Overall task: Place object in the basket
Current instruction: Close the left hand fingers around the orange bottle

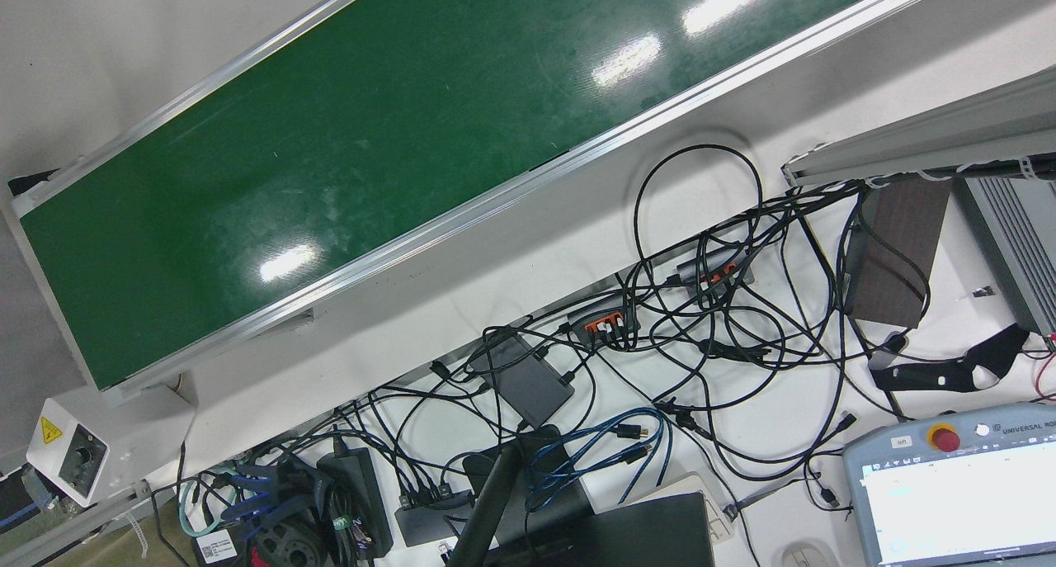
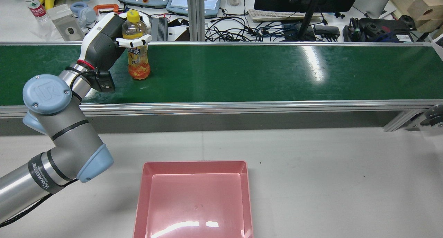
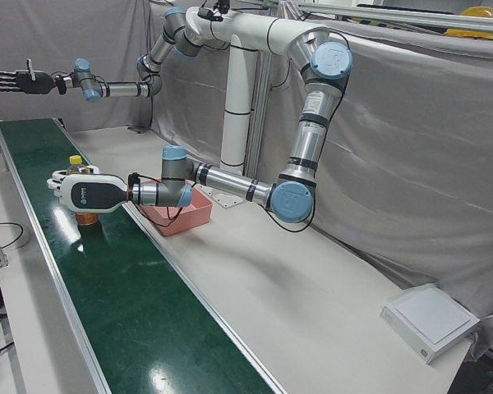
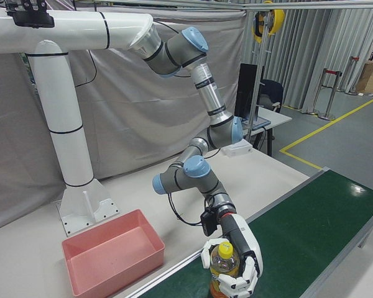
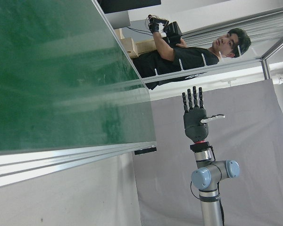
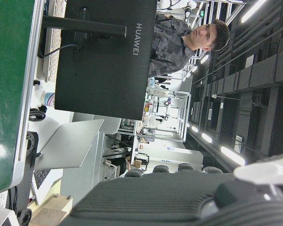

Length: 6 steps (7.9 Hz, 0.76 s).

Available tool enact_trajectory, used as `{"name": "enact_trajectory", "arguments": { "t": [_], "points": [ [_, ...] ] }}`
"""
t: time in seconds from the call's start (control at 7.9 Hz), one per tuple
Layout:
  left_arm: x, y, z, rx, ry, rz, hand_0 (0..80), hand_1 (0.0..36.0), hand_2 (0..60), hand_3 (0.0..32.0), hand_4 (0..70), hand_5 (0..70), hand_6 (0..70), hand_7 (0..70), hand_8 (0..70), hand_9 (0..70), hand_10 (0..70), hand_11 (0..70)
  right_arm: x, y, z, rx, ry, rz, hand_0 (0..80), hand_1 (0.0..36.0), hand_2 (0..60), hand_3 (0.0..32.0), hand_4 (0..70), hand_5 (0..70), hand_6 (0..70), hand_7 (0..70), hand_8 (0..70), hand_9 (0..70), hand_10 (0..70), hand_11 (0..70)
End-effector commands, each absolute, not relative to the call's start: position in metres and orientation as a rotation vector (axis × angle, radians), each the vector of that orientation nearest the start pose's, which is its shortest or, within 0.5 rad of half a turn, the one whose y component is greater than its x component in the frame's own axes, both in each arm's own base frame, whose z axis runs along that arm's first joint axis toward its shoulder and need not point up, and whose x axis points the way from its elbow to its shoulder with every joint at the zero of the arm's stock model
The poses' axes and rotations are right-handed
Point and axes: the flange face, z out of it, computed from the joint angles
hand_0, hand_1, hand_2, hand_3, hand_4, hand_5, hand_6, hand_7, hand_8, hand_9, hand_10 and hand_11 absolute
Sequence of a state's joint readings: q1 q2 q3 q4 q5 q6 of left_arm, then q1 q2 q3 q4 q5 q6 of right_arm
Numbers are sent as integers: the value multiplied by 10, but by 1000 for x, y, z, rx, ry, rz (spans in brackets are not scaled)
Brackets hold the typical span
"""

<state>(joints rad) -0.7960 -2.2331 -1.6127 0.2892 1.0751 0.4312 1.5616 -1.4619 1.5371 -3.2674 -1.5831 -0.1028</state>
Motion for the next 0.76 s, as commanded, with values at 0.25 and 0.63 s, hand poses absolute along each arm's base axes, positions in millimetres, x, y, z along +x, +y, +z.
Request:
{"name": "enact_trajectory", "arguments": {
  "t": [0.25,0.63],
  "points": [
    [360,-586,259,-205,2369,-1434,468,278,600,0,369,691,536,700,641,700,617,700,127,-533,660,-90,2227,-2340,0,0,0,0,0,0,0,0,0,0,0,0],
    [342,-561,223,-242,2401,-1361,471,278,600,0,380,693,542,700,639,700,606,700,127,-533,660,-90,2227,-2340,0,0,0,0,0,0,0,0,0,0,0,0]
  ]
}}
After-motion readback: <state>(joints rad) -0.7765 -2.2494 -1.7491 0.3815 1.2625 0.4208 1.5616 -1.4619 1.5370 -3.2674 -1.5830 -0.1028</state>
